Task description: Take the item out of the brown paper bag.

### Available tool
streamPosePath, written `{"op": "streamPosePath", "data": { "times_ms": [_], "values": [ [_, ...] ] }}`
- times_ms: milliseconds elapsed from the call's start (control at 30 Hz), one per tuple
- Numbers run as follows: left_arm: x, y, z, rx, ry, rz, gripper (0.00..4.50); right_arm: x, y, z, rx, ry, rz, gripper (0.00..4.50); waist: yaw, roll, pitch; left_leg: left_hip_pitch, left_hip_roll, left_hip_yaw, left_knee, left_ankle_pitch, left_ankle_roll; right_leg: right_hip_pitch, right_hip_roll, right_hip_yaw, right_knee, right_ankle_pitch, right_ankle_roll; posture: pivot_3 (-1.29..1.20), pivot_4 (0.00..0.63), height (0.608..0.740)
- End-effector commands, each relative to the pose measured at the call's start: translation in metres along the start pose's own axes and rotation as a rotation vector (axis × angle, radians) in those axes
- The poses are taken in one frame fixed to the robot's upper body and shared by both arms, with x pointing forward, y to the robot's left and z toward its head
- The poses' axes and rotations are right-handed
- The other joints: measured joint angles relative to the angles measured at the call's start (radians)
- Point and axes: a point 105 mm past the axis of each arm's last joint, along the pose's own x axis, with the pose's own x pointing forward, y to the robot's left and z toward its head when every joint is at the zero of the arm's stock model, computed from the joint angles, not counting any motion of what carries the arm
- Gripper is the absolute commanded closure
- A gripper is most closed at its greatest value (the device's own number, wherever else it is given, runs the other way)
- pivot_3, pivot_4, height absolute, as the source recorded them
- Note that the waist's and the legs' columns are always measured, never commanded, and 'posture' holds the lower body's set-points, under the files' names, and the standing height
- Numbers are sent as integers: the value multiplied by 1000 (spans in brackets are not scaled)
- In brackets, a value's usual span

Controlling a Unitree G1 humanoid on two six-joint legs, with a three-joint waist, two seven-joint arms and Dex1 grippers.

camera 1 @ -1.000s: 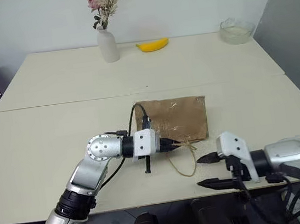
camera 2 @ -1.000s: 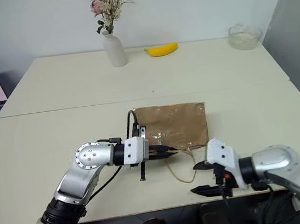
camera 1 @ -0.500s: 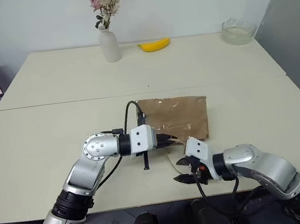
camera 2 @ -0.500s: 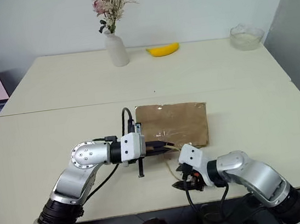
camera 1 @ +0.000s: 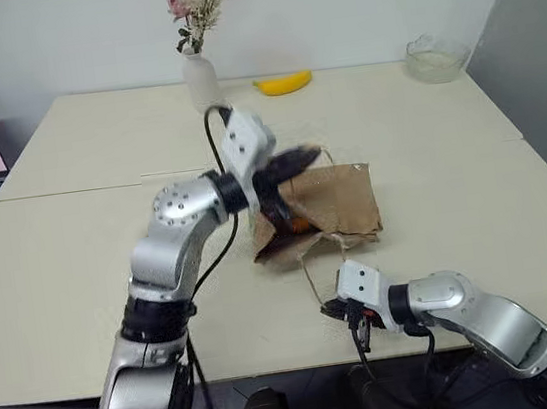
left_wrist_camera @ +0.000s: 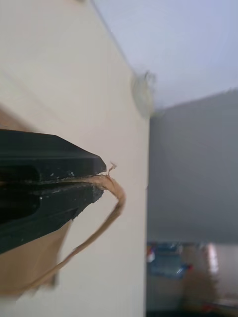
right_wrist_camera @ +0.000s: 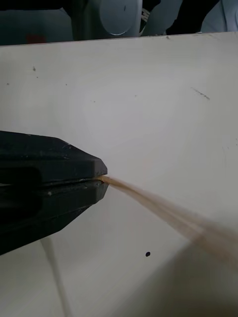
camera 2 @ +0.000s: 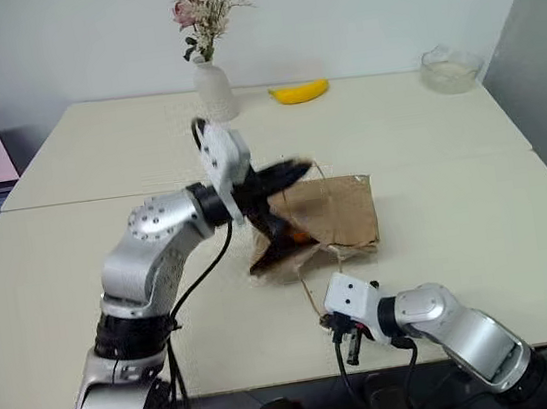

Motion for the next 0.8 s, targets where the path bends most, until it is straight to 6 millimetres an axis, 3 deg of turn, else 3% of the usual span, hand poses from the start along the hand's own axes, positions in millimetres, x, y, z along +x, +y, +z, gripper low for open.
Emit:
{"op": "streamPosePath", "data": {
  "times_ms": [33,167,367,467,667,800],
  "values": [
    [-1,31,31,2,-85,131,4500,1,5,-25,12,95,13,4481,0,0,0,1,0,0,0,0,0,1,0,0,0,0,0,0,150,740],
    [-2,37,34,21,-91,144,4500,0,4,-26,7,94,2,4481,0,0,0,9,-1,1,-4,0,0,7,0,1,-2,-1,1,0,150,740],
    [-12,-12,20,-53,-61,-99,4500,-14,-8,7,41,-51,-51,4481,0,0,0,9,0,2,-4,0,-1,7,-2,2,-1,-1,1,0,150,740],
    [-19,-30,16,-77,-49,-173,4500,-30,-9,21,72,-92,-38,3896,0,0,0,9,0,2,-3,0,-1,6,-3,2,-1,-1,1,0,150,740],
    [-23,-43,11,-78,-34,-218,4500,-63,-12,39,23,-99,-33,1774,0,0,0,9,0,2,-3,0,0,7,-2,2,-1,-1,1,0,150,740],
    [-23,-49,6,-66,-24,-245,4500,-84,-10,55,19,-157,-6,1774,0,0,0,9,0,1,-4,0,0,7,-2,2,-1,-1,1,0,150,740]
  ]
}}
